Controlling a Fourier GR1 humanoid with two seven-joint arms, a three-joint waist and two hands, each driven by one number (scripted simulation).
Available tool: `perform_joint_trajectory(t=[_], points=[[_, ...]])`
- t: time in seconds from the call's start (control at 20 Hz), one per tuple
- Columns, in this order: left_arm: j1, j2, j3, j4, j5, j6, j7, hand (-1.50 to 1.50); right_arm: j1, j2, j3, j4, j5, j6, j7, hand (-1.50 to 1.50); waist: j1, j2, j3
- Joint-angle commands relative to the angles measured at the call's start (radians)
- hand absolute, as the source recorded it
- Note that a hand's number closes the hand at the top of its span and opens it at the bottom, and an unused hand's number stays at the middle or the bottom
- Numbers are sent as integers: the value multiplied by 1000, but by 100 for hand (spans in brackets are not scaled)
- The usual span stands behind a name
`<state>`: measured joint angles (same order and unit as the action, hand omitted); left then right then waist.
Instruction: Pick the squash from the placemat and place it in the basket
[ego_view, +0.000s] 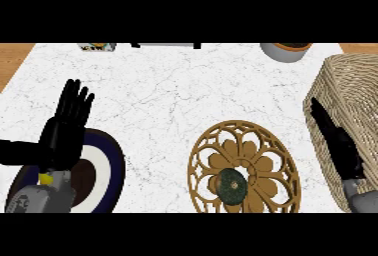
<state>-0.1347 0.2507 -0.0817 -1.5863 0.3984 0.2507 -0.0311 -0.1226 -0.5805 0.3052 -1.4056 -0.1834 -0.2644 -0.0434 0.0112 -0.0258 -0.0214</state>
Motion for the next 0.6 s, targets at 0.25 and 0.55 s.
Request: perform_joint_trajectory(t=[0.25,0.55], points=[[-65,214,-128,-5,-198,-162,7,0,-141,88,77,-211,-161,343,-128,150,20,29,25],[-42,201,-136,33,-199,-197,-18,0,-45,280,442,-353,210,216,-321,-150,-13,21,21]])
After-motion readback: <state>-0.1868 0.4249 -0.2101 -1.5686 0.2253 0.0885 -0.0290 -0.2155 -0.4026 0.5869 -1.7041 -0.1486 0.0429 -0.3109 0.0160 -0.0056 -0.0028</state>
